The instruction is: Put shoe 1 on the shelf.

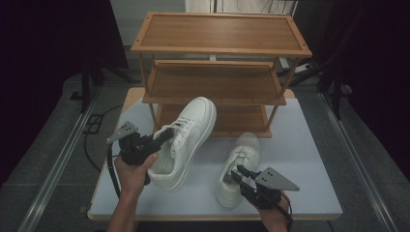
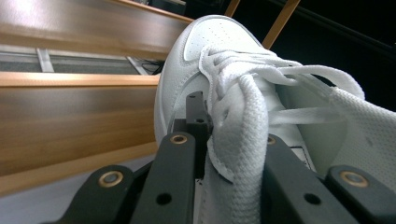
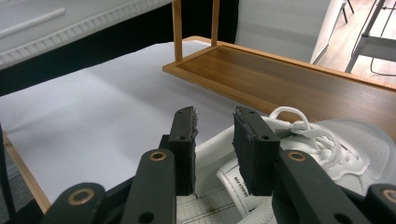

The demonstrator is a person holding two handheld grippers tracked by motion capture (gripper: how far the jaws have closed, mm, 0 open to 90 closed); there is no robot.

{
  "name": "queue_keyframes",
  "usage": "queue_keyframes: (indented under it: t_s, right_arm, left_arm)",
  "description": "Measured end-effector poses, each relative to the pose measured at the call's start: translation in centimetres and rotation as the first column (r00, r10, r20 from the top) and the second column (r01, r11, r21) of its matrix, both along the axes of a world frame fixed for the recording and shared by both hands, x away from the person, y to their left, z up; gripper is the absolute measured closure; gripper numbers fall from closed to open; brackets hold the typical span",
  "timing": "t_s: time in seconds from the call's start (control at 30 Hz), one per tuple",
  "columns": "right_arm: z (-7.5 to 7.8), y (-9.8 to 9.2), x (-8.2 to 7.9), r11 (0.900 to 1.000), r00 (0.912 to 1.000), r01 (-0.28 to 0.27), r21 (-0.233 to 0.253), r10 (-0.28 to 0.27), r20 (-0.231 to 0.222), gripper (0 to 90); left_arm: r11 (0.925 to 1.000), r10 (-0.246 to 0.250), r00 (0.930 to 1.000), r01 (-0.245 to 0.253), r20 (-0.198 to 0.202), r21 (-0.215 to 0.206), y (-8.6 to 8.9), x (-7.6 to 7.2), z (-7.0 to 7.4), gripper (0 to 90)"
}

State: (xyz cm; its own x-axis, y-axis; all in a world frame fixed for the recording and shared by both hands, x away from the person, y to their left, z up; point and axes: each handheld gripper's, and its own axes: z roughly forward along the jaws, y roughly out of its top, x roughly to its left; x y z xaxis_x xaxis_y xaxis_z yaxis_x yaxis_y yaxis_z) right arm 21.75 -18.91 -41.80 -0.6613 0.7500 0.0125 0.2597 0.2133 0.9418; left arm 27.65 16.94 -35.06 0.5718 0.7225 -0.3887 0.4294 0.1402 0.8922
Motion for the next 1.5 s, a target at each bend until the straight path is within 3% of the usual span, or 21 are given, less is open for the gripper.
queue_keyframes:
  t_s: [0.47,1.03,1.5]
  right_arm:
    - [0.1,-0.4,0.1,1.0,0.9999,0.013,0.01,-0.014,0.005,69.6]
    - [0.2,-1.1,0.1,0.999,0.9996,0.028,0.024,-0.028,0.003,69.8]
    - [0.3,-1.5,0.0,0.999,0.9993,0.037,0.035,-0.038,0.003,69.9]
  left_arm:
    - [0.9995,0.015,0.9998,-0.015,0.014,-0.028,-1.5,3.0,2.4,84.1]
    - [0.9956,0.088,0.996,-0.088,0.01,-0.032,-3.4,7.5,4.0,84.0]
    - [0.9791,0.19,0.9817,-0.189,0.008,-0.074,-4.8,11.3,5.0,84.0]
